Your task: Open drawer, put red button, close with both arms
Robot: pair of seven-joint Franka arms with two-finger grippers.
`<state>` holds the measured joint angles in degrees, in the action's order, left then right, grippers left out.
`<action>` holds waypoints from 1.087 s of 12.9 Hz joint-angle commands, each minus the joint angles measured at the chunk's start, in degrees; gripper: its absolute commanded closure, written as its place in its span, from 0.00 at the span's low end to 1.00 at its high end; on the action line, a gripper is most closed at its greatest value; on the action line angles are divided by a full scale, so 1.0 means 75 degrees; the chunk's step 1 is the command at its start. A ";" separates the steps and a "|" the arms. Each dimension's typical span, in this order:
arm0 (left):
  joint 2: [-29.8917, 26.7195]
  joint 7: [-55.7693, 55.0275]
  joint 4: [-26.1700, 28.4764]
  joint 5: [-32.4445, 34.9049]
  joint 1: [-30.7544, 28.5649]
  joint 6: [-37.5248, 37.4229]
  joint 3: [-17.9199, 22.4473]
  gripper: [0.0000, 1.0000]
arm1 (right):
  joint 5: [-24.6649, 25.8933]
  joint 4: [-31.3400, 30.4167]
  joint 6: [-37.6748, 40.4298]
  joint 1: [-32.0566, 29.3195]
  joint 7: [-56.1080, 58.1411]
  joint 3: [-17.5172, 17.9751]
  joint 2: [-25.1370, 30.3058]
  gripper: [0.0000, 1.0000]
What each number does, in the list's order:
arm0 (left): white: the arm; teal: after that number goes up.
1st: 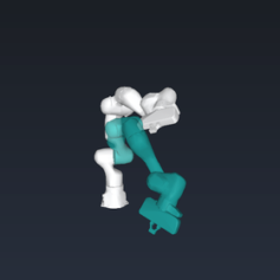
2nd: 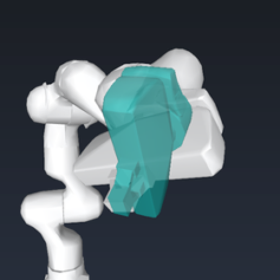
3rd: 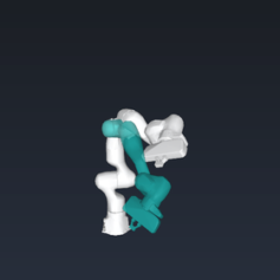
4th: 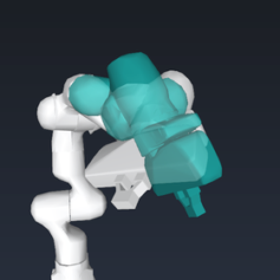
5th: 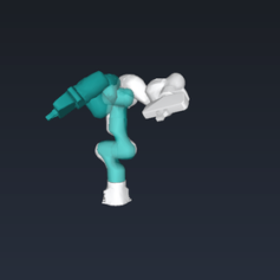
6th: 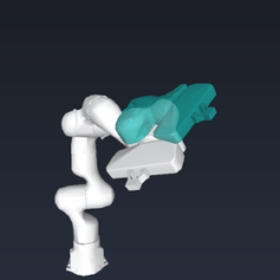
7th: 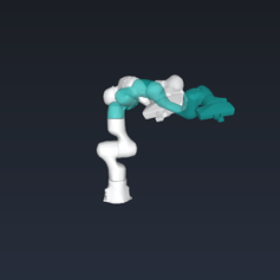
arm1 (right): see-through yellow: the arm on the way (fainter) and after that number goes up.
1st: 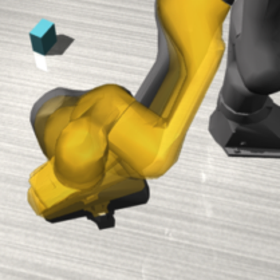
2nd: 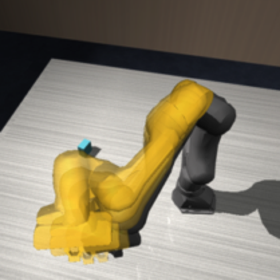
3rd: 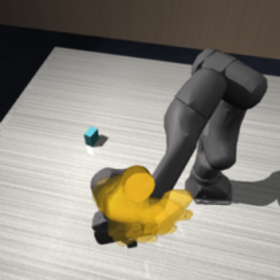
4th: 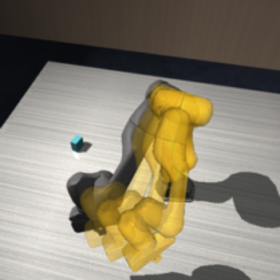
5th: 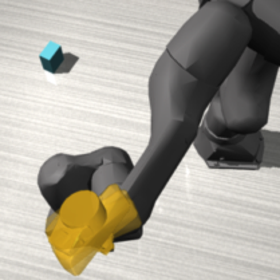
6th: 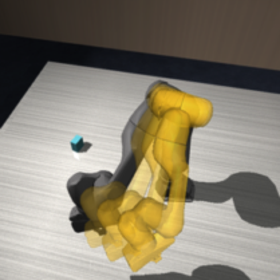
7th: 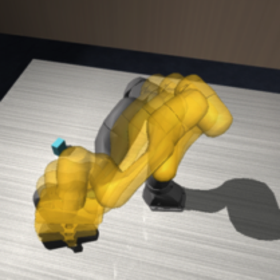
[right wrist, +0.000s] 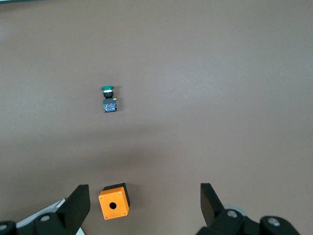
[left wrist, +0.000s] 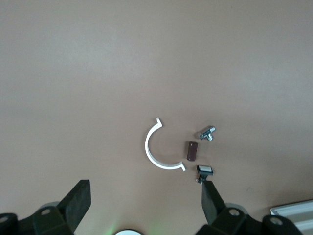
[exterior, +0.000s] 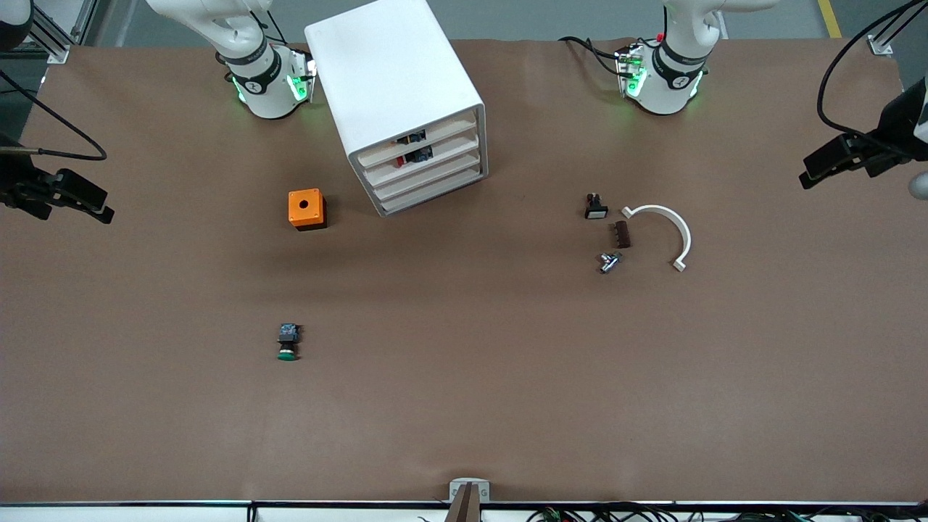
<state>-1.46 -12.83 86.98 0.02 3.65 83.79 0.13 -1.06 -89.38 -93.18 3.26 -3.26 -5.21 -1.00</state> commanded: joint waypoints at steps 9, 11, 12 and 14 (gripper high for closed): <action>-0.0919 0.0175 0.1200 -0.0037 -0.0229 0.0289 -0.0639 0.00 | -0.0012 -0.0001 0.0259 -0.0072 -0.0070 0.0039 0.0121 0.00; -0.0861 0.0736 0.1152 -0.0072 -0.0229 0.0289 -0.0603 0.01 | -0.0012 0.0000 0.0260 -0.0072 -0.0093 0.0039 0.0121 0.00; -0.0802 0.0738 0.1117 -0.0107 -0.0241 0.0289 -0.0592 0.00 | -0.0012 0.0000 0.0236 -0.0083 -0.0093 0.0039 0.0121 0.00; -0.0685 0.0750 0.0977 -0.0084 -0.0229 0.0289 -0.0592 0.00 | -0.0023 0.0011 0.0213 -0.0083 0.0000 0.0039 0.0121 0.00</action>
<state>-7.05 -8.68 95.21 0.01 2.67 85.70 -4.02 -1.04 -89.11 -91.57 3.26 -3.35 -5.29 -0.87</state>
